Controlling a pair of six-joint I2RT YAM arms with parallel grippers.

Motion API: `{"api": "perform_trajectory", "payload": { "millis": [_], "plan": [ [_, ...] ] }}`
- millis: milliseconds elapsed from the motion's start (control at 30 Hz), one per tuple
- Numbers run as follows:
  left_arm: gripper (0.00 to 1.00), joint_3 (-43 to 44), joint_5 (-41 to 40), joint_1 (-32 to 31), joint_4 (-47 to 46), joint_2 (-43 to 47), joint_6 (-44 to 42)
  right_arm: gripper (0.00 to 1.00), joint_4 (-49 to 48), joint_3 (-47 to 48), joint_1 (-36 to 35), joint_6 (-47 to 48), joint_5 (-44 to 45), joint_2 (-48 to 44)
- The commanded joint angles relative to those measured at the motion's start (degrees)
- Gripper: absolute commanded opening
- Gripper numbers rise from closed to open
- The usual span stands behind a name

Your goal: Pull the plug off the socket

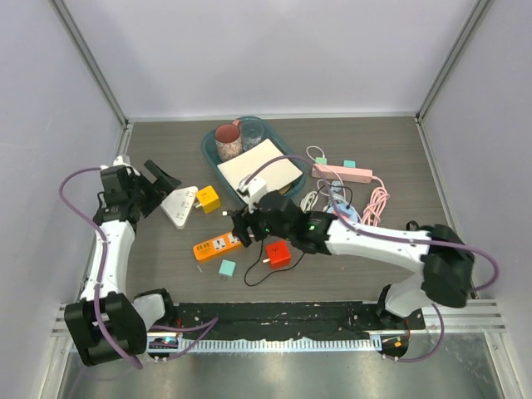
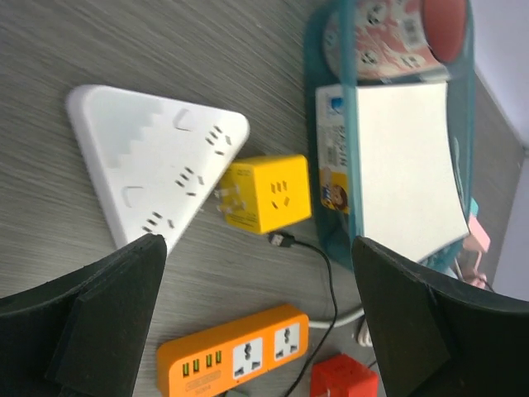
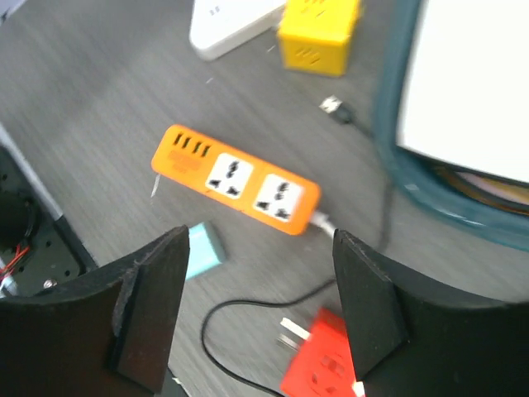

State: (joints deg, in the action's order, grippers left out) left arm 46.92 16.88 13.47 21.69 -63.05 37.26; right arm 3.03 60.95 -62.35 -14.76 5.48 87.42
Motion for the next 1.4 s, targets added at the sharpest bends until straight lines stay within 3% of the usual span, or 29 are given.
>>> {"api": "perform_trajectory", "payload": {
  "millis": [0,233,433,567,833,1267,1367],
  "plan": [
    [1.0,-0.6,4.8,-3.8,-0.9,2.5,-2.8,0.73,9.3,0.7,2.0,5.0,17.5,-10.2],
    [1.0,-2.6,10.7,-7.1,-4.3,2.7,-0.6,0.66,21.5,-1.6,17.9,7.5,18.0,-19.4],
    [1.0,-2.9,13.1,-7.1,-5.2,2.4,0.0,0.66,28.0,-2.0,24.3,8.0,15.8,-17.5],
    [1.0,-3.5,13.1,-7.3,-5.9,3.2,0.5,0.65,29.8,-3.8,28.1,9.6,9.0,-15.9],
    [1.0,-3.8,13.3,-7.2,-6.0,2.8,1.2,0.62,28.5,-7.2,32.5,12.0,3.4,-14.3],
    [1.0,-4.0,13.4,-8.2,-6.2,3.1,1.3,0.6,29.1,-8.6,33.4,14.1,5.3,-12.7],
    [0.99,-4.2,13.4,-8.4,-6.4,3.3,1.4,0.6,30.8,-7.8,33.7,19.1,2.4,-12.0]
  ]
}}
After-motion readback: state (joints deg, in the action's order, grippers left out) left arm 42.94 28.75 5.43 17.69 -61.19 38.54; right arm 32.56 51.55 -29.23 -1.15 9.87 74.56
